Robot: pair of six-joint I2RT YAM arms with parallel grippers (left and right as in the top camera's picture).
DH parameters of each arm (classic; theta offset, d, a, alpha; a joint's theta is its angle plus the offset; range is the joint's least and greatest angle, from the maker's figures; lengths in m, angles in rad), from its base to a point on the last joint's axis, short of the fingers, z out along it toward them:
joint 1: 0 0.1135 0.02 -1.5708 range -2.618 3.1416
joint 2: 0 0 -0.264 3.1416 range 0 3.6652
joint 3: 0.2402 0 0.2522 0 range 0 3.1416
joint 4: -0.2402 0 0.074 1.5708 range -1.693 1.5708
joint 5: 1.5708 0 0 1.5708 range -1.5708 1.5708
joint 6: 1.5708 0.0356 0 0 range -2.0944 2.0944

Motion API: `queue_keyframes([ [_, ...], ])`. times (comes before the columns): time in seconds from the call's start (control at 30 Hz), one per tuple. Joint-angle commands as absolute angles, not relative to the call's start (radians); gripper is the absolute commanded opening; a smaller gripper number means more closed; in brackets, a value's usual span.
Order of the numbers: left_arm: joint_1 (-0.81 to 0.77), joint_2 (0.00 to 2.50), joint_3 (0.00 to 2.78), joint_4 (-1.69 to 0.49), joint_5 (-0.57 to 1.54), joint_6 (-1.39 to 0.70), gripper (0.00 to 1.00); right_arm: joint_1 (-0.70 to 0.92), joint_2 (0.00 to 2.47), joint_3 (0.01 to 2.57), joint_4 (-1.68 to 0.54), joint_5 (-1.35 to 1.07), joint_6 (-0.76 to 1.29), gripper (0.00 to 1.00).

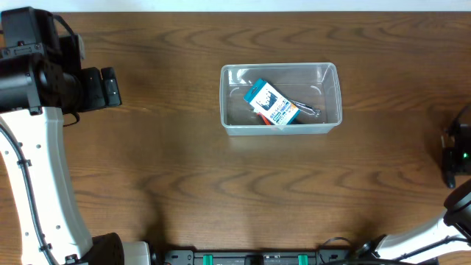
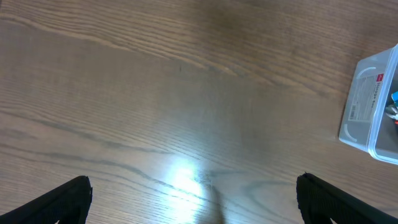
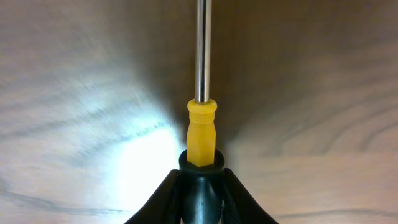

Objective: Pack container
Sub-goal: 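Lift the screwdriver and carry it left over the container, then lower the screwdriver into the container and open the right gripper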

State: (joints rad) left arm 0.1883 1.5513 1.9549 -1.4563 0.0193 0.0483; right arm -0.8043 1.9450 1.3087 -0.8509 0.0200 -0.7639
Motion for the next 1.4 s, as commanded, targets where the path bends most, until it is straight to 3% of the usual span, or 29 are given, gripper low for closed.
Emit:
queue_keyframes([
  [0.0, 0.191, 1.555, 1.974, -1.457, 0.018, 0.039, 0.98, -0.748, 1.956, 1.393, -0.875, -0.02, -0.745, 0.2],
  [0.17, 0.191, 1.555, 1.974, -1.457, 0.018, 0.039, 0.98, -0.636, 1.956, 1.528, -0.938, -0.035, -0.73, 0.15],
  [0.5, 0.191, 1.555, 1.974, -1.457, 0.018, 0.039, 0.98, -0.312, 1.956, 1.781, -1.035, -0.035, -0.73, 0.16],
  [0.9, 0.191, 1.555, 1.974, -1.457, 0.018, 0.039, 0.98, 0.085, 1.956, 1.834, -1.033, -0.035, -0.793, 0.17],
  [1.1, 0.191, 1.555, 1.974, -1.457, 0.018, 0.039, 0.98, 0.199, 1.961, 1.833, -1.033, -0.035, -0.814, 0.17],
  [1.37, 0.191, 1.555, 1.974, -1.457, 0.018, 0.039, 0.98, 0.23, 2.009, 1.831, -1.036, -0.096, -0.817, 0.16],
])
